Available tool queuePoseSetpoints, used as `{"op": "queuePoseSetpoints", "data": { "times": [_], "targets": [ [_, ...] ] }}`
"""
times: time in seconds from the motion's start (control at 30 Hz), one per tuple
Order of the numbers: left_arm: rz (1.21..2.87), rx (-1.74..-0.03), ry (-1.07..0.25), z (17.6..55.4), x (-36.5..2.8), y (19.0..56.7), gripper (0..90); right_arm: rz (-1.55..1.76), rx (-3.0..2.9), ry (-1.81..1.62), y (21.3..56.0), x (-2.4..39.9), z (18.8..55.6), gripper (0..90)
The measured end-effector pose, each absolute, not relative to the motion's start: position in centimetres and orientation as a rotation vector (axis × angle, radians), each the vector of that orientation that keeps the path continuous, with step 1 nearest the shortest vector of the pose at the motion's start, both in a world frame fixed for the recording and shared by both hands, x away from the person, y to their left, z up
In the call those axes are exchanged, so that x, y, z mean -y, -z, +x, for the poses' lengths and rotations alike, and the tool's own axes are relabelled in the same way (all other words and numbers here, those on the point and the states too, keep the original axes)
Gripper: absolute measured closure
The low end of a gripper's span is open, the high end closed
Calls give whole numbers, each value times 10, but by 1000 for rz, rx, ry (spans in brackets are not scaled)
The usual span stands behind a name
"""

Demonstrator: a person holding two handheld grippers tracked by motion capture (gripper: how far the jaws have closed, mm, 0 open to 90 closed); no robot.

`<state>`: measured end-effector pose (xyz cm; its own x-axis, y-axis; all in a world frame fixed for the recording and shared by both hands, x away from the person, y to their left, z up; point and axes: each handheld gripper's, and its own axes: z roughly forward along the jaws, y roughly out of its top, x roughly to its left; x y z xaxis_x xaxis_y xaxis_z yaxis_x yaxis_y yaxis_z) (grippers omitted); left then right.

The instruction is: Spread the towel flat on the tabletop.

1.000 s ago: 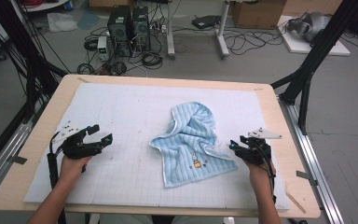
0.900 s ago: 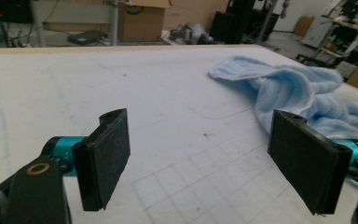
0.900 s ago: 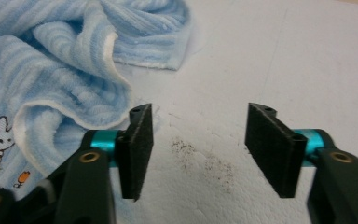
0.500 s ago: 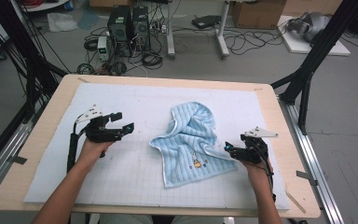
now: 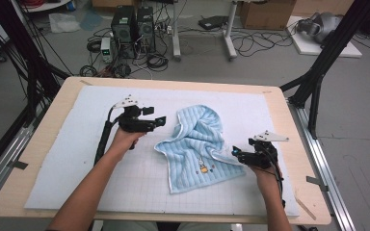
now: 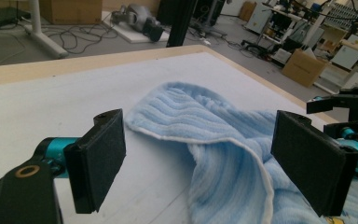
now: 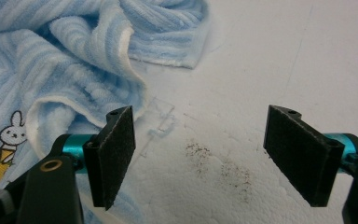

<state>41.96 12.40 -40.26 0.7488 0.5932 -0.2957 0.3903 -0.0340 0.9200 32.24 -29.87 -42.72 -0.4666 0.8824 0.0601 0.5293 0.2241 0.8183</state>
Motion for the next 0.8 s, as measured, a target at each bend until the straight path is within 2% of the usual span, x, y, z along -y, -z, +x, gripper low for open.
{"op": "queuePoseSetpoints", "data": {
  "times": [0.27,0.47,0.6,0.73,0.77,0.8],
  "targets": [
    [1745,-836,-167,442,-85,406,178,1292,-2101,-1107,430,299,323,242],
    [1886,-884,-151,457,-58,418,192,1307,-2095,-1106,430,301,324,242],
    [2005,-901,-170,464,-48,431,257,1310,-2095,-1107,430,302,324,243],
    [2048,-924,-163,466,-44,441,343,1316,-2089,-1121,430,303,323,243],
    [2059,-916,-141,466,-44,444,386,1320,-2088,-1124,430,303,323,243],
    [2066,-898,-139,466,-44,446,475,1319,-2088,-1125,430,303,323,243]
  ]
}}
